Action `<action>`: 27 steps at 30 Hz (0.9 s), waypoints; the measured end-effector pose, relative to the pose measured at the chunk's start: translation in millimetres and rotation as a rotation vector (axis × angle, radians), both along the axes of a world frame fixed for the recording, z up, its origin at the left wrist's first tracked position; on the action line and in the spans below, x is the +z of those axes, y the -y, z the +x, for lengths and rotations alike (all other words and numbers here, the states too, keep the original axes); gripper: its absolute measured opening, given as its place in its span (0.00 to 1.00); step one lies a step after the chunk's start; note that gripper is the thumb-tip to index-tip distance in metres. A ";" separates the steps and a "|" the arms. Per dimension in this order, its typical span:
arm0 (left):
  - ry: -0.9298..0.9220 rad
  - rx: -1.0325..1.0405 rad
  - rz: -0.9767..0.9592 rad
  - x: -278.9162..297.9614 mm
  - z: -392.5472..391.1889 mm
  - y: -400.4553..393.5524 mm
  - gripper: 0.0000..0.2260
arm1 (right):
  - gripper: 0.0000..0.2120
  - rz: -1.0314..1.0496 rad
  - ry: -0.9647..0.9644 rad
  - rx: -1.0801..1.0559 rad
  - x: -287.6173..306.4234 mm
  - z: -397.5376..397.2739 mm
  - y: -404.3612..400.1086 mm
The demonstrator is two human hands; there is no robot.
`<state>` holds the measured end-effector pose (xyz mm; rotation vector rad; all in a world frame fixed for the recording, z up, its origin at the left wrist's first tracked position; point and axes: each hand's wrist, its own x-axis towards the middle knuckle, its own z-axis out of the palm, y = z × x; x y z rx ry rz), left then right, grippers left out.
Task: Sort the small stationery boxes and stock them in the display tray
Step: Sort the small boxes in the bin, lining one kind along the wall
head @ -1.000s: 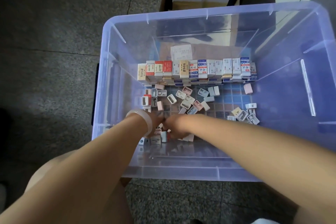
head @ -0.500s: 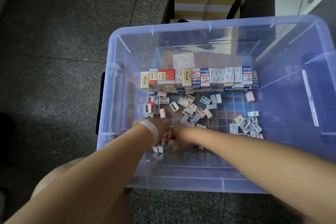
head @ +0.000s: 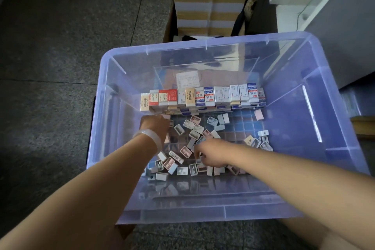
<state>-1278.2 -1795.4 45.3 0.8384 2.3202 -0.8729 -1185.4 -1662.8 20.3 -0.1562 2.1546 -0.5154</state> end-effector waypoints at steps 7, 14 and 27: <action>0.041 0.025 0.001 -6.5 -4.9 -2.8 0.11 | 0.11 0.032 -0.232 0.047 2.2 -23.0 18.0; 0.095 -0.043 -0.085 -12.2 -2.3 -0.5 0.10 | 0.25 0.248 -0.098 0.313 -9.5 -39.7 61.8; 0.169 -0.092 -0.079 -22.3 12.3 5.0 0.12 | 0.06 -0.312 -0.228 -1.050 28.6 -28.2 -31.8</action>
